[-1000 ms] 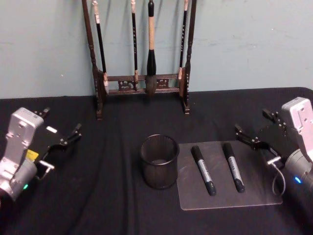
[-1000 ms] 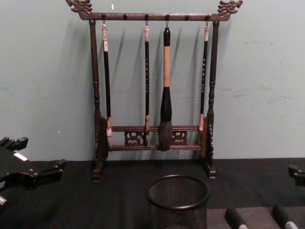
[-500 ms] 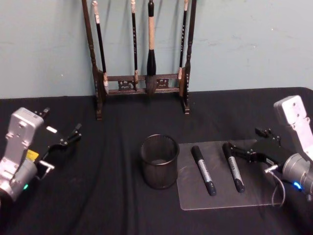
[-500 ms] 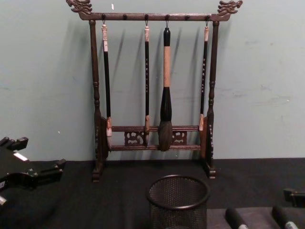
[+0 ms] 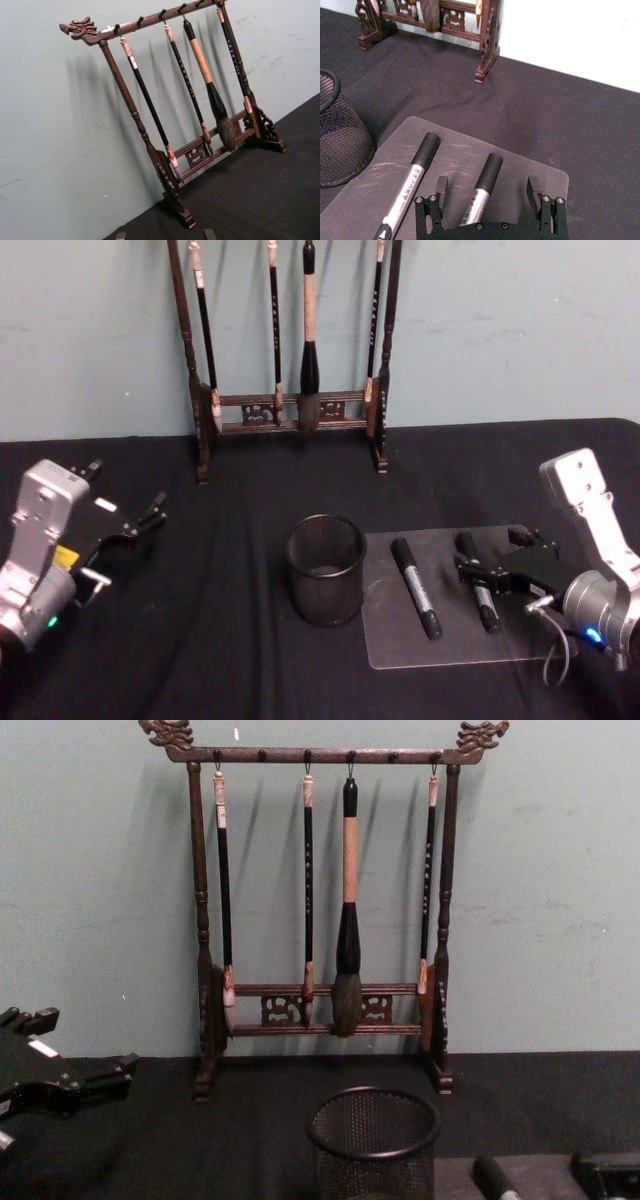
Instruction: Pick up the water-based marker from the table and place it into the pen holder.
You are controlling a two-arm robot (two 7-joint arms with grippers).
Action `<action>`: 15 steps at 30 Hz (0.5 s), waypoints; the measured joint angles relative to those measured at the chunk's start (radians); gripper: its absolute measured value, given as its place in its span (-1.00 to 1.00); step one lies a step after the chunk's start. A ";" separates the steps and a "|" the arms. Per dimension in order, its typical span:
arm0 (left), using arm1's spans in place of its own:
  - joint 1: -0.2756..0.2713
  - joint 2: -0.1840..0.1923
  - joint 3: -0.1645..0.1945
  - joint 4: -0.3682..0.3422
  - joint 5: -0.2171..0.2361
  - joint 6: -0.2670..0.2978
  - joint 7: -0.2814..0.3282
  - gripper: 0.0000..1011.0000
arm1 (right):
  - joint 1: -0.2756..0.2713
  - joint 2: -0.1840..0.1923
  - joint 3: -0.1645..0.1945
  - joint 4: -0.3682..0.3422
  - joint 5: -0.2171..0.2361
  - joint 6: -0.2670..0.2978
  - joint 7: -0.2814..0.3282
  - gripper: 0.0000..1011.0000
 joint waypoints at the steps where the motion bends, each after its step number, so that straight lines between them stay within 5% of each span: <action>1: 0.000 0.000 0.000 0.000 0.000 0.000 0.000 1.00 | 0.000 0.000 0.000 0.000 0.000 0.000 0.000 0.98; 15: 0.000 0.000 0.000 0.000 0.000 0.000 0.000 1.00 | -0.013 -0.037 0.014 0.001 -0.031 0.064 -0.006 0.98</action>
